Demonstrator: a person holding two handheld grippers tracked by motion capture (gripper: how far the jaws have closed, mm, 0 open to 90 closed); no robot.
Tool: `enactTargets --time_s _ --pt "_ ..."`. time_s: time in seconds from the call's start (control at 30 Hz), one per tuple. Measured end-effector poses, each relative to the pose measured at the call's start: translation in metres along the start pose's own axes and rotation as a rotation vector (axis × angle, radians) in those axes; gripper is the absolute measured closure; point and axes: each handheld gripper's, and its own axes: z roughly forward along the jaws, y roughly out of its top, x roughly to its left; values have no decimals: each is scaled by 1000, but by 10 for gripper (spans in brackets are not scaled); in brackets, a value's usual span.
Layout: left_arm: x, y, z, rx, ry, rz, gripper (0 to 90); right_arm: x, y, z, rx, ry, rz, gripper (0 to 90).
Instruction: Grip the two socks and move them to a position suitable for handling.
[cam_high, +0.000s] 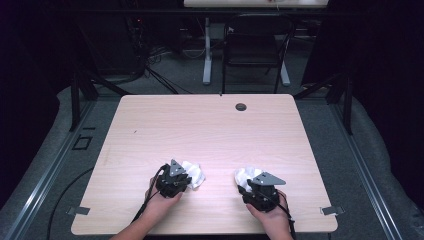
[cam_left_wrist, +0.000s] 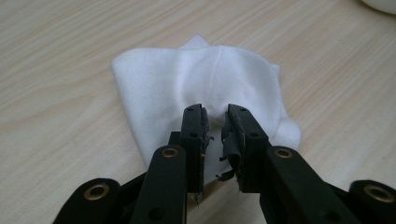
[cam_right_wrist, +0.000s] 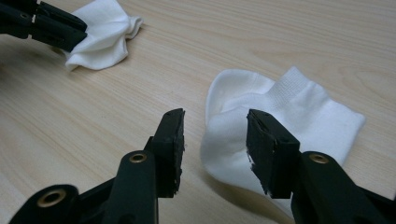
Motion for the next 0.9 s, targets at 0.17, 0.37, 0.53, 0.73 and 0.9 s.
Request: enactTargets --time_s 0.17,0.37,0.53,0.73,0.9 --pt "-10 -3 -4 3 -14 -4 766 3 0 1 -4 7 3 569" --pt "-22 -9 -9 4 -30 0 755 8 0 2 6 28 -13 577" --pt "-31 -14 -15 1 -54 -8 740 11 1 2 -5 45 -18 593" --pt "-39 -19 -18 -11 -73 -22 726 16 1 5 12 59 -30 593" --pt "-52 -21 -18 -21 -78 12 724 18 1 7 12 71 -31 593"
